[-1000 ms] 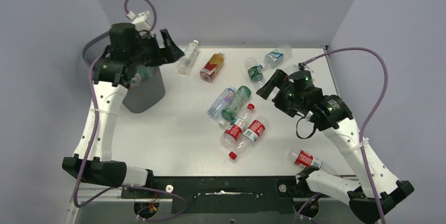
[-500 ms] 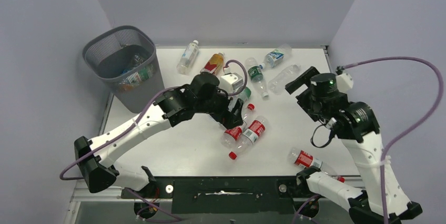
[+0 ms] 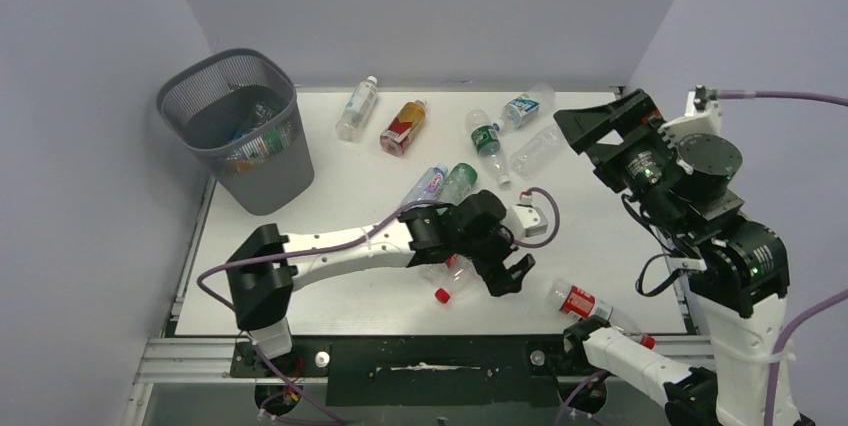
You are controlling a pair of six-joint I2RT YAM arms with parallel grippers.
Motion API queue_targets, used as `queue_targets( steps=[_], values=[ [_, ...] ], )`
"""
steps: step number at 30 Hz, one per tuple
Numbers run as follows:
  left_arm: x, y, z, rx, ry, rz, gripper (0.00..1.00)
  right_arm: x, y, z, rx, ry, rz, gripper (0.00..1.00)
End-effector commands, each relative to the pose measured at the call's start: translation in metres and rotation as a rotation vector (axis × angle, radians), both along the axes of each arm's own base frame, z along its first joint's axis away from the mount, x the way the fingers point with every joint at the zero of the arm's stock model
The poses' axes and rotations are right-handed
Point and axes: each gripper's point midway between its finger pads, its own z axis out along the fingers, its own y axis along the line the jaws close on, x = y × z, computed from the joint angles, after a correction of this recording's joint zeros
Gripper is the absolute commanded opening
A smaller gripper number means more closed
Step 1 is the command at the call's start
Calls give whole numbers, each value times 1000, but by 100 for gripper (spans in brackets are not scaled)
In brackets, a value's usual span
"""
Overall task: Put the plastic bottles in the bin
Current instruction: Pick up the plastic bottle from the corner of the board.
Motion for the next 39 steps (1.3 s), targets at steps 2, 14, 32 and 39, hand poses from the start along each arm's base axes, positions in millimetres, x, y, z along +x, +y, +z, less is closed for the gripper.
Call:
queue_targets(
  steps=[2, 14, 32, 39],
  values=[
    [-5, -72, 43, -206, -155, -149, 89, 12, 48, 12, -21, -22, 235, 98],
    [-29, -151, 1, -178, -245, -368, 89, 8, 74, -12, -27, 54, 376, 98],
    [-27, -178, -69, -73, -291, -421, 89, 7, 81, -31, -57, 92, 430, 98],
    [-32, -174, -105, -11, -249, -435, 89, 6, 80, -39, -67, 107, 432, 98]
  ],
)
